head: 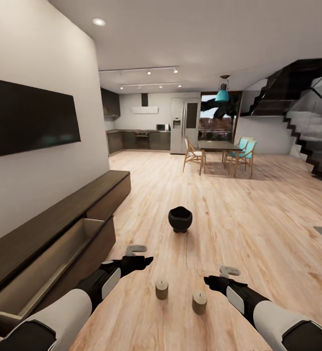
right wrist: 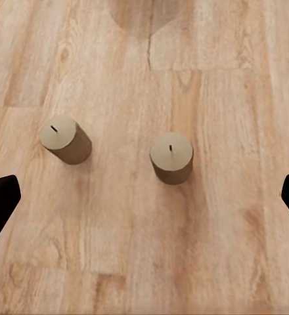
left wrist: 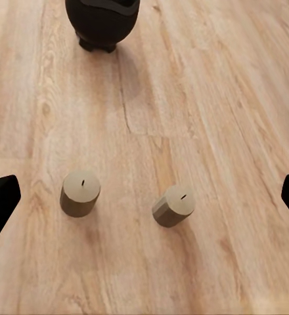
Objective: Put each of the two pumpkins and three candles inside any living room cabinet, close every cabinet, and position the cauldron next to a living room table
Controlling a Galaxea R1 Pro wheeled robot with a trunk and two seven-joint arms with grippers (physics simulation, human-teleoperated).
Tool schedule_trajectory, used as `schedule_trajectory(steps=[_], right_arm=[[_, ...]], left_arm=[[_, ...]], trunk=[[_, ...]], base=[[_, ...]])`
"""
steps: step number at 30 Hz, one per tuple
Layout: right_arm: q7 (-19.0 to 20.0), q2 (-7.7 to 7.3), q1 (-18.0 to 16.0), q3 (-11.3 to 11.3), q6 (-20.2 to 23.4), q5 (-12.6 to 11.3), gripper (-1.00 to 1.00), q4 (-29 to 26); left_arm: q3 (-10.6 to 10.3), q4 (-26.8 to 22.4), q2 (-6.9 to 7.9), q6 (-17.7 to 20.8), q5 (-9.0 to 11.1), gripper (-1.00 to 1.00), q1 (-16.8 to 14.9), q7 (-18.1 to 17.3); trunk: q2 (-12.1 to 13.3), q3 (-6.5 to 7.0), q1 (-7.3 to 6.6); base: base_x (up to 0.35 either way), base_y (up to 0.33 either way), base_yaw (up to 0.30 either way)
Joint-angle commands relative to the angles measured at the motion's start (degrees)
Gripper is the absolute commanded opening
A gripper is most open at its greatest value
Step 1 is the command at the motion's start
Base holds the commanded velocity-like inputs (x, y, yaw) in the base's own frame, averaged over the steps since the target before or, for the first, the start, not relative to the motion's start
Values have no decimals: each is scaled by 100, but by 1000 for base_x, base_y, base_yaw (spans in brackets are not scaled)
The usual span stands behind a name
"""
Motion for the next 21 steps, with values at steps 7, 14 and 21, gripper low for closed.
schedule_trajectory(steps=[7,14,21], right_arm=[[2,-3,-3,22,23,-25,100,-15],[-3,-1,-3,24,16,-22,100,-16],[-7,1,-3,12,19,-22,100,-16]], left_arm=[[-19,-6,3,31,53,100,-3,-1],[-19,-2,3,29,55,100,-3,-1],[-19,0,3,30,55,100,-4,-1]], trunk=[[-3,-1,-1],[-3,0,-1],[-3,0,-1]], base=[[0,126,-29],[0,159,-1],[0,63,0]])
